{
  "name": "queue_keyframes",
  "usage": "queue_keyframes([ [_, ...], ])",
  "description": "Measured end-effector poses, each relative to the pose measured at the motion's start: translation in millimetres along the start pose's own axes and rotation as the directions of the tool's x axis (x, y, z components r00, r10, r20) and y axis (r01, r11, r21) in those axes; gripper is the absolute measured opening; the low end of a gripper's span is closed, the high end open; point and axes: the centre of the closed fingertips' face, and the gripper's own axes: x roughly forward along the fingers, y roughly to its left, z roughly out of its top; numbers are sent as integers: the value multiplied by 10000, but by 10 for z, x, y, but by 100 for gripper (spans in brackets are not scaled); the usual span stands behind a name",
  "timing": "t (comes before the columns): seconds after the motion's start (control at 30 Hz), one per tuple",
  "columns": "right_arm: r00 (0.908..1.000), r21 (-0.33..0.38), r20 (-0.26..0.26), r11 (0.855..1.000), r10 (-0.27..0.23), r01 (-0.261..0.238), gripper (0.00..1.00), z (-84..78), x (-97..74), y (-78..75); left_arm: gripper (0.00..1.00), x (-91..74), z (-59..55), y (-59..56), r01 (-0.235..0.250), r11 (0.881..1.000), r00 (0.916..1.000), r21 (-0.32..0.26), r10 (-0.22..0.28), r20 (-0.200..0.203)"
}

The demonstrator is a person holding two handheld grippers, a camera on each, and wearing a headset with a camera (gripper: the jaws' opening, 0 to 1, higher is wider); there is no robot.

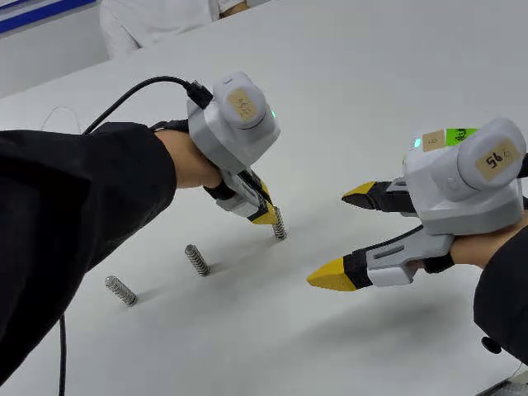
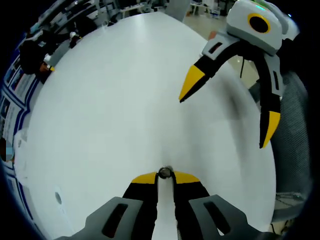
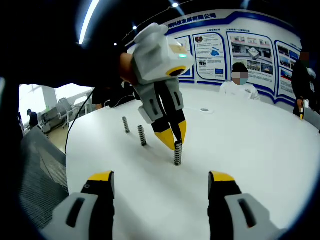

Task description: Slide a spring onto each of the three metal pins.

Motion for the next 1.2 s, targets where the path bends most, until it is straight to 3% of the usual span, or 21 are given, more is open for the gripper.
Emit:
queue_keyframes([
  [0.3, 10000, -29, -55, 10000, -1, 1, 78, -12, 0, 2, 15, -81, 8, 11, -101, 9995, 9991, -309, 114, 402],
  [0.7, 9998, -221, -196, 9998, -12, 8, 78, -28, 30, 16, 24, -251, -40, -41, -431, 9961, 9913, -766, 521, 1207],
  [0.97, 9996, -338, -294, 9994, -16, 6, 77, -33, 43, 43, 26, -439, -48, -75, -818, 9904, 9752, -1113, 1026, 1963],
  [1.2, 9988, -478, -495, 9988, 57, -81, 77, -65, 65, 79, 28, -613, -134, -136, -1006, 9815, 9591, -1630, 1392, 2464],
])
